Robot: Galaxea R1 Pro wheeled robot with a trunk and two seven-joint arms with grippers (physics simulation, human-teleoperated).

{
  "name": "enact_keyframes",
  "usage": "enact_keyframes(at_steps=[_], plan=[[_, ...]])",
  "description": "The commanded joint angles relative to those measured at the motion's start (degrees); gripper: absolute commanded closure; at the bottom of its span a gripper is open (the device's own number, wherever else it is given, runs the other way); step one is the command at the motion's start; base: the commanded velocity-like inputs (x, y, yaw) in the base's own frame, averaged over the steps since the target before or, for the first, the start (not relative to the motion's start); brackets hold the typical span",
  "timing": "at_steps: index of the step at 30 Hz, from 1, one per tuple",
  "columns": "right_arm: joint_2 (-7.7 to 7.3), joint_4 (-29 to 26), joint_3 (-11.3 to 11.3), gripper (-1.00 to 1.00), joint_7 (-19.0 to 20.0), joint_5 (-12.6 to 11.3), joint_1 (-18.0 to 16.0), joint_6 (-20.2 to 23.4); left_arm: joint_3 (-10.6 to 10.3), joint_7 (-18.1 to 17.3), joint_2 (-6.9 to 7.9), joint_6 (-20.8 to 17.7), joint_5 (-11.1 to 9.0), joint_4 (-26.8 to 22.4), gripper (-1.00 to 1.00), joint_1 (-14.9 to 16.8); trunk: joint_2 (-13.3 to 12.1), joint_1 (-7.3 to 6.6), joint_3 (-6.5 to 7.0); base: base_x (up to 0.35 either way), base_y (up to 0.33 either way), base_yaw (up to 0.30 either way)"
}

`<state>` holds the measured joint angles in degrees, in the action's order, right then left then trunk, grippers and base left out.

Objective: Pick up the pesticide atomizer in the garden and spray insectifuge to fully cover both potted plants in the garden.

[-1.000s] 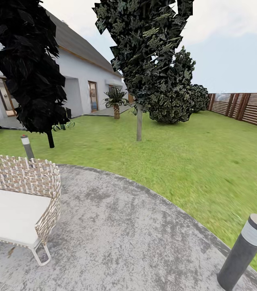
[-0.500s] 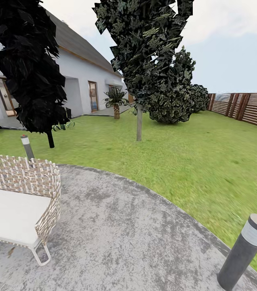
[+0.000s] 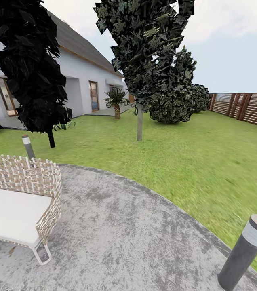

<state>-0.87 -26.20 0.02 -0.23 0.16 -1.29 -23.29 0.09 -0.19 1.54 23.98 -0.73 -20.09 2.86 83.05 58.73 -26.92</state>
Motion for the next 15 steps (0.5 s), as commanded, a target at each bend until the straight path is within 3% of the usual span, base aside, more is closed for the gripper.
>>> enact_keyframes(at_steps=[1,9,15], plan=[[-0.01,0.0,0.0,-1.0,0.0,0.0,0.0,-0.2,0.0,0.0,0.03,0.2,-0.1,0.1,-1.0,0.0,0.0,0.0,-0.09,0.0,-0.09,0.143],[-0.01,0.1,0.0,-1.0,-0.1,0.0,0.0,-0.3,0.0,0.0,0.22,0.3,-0.1,0.1,-1.0,-0.1,0.0,0.0,-0.39,0.012,-0.229,0.22],[-0.01,0.2,0.0,-1.0,-0.1,0.0,0.0,-0.3,0.0,0.0,0.47,0.7,-0.2,0.1,-1.0,-0.1,0.0,0.0,-0.64,0.14,-0.251,0.242]])
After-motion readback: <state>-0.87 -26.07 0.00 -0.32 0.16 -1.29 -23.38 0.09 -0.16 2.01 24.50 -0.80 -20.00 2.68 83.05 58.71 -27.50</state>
